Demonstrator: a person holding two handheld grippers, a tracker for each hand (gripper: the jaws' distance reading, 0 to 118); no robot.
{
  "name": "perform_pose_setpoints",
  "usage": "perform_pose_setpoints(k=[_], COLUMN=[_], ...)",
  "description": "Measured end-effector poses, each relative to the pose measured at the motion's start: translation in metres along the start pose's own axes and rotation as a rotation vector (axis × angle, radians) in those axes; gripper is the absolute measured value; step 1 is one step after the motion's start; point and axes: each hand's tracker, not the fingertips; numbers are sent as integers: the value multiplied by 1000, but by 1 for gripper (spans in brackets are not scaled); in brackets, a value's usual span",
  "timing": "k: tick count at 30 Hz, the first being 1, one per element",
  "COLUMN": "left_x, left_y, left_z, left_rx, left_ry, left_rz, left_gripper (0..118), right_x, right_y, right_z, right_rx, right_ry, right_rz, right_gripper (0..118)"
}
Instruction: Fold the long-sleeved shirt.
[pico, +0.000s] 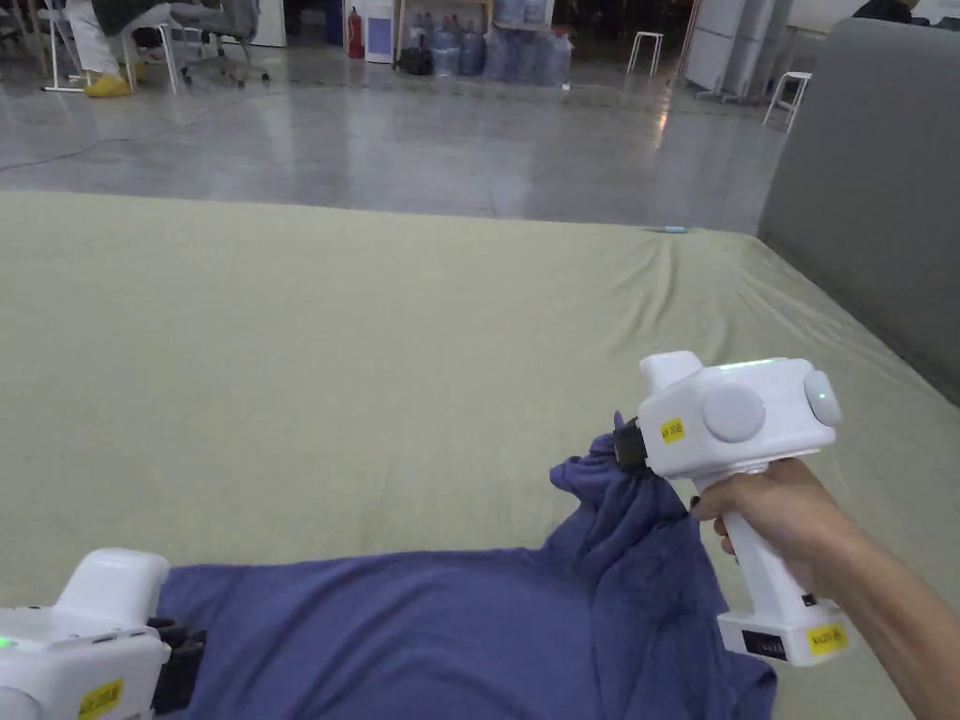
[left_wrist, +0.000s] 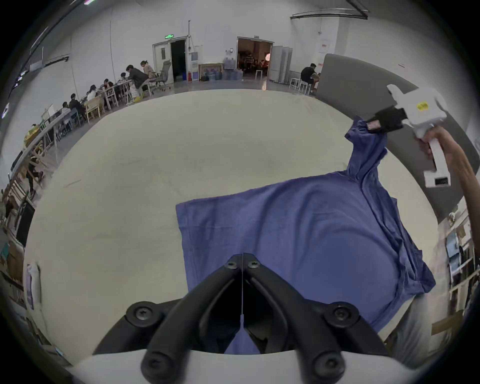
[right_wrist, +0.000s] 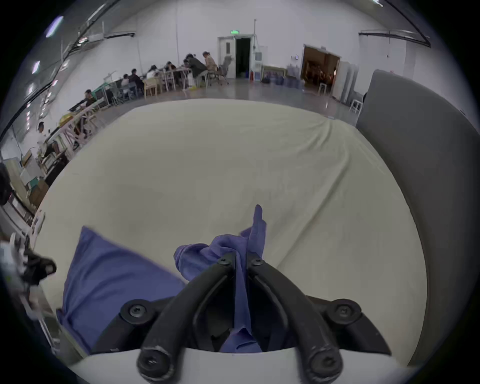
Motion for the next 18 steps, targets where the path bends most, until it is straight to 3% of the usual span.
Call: perform_pose_setpoints(k=[4, 10, 15, 18], left_x=[10, 21, 25, 24], left_y=[-9, -19, -21, -22], left_z=[12, 19, 27, 31], left_rx=[10, -5, -4, -5], left_ry=[-18, -47, -51, -54], left_rz=[-11, -6, -6, -1], left_gripper=[0, 0, 0, 0], right_x=[-13, -24, -24, -19], right_y=[-72, -167, -190, -179], right_z=[23, -10, -10, 5], right_rx=[11, -150, -58, -86], right_ry=[2, 47, 31, 26], right_rz=[23, 104, 160, 93], right_gripper=[2, 7, 31, 50])
